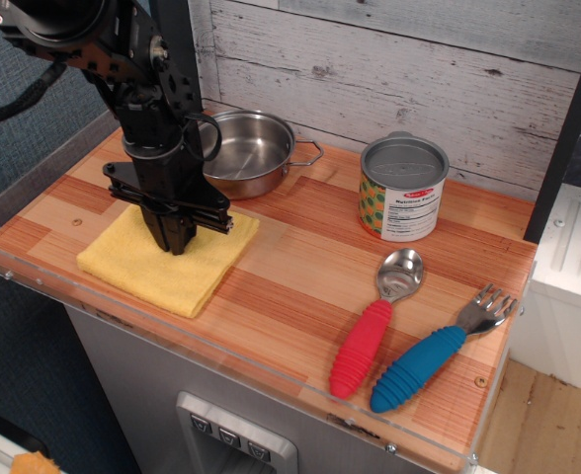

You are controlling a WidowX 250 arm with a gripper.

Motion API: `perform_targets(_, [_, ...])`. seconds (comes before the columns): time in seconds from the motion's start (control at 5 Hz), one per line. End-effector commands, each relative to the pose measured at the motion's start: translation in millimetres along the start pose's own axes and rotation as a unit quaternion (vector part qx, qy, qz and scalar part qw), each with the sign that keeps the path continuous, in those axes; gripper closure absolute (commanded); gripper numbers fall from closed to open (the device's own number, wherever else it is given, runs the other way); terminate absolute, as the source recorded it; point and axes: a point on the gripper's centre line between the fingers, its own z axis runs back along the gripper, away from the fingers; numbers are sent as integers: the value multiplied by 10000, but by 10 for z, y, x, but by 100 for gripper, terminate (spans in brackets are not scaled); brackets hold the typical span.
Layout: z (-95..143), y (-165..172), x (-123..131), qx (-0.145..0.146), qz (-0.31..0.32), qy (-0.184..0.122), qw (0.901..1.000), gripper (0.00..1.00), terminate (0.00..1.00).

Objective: Move the yellow cloth to the left of the red spoon.

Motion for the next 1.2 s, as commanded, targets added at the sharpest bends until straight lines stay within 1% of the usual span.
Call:
perform_targets(0.0, [41, -388, 20, -130, -217, -5, 9997, 100, 0])
perform_targets(0.2, [63, -559, 12, -142, -392, -41, 9991, 100, 0])
perform_targets(0.4, [93, -652, -4, -127, -418, -48, 9990, 100, 0])
perform_targets(0.6, [107, -711, -27, -146, -382, -41, 9992, 100, 0])
perform_targets(0.8, [103, -760, -41, -232, -256, 7, 9994, 100, 0])
perform_targets(1.0, [114, -813, -36, -306, -107, -11, 9995, 100, 0])
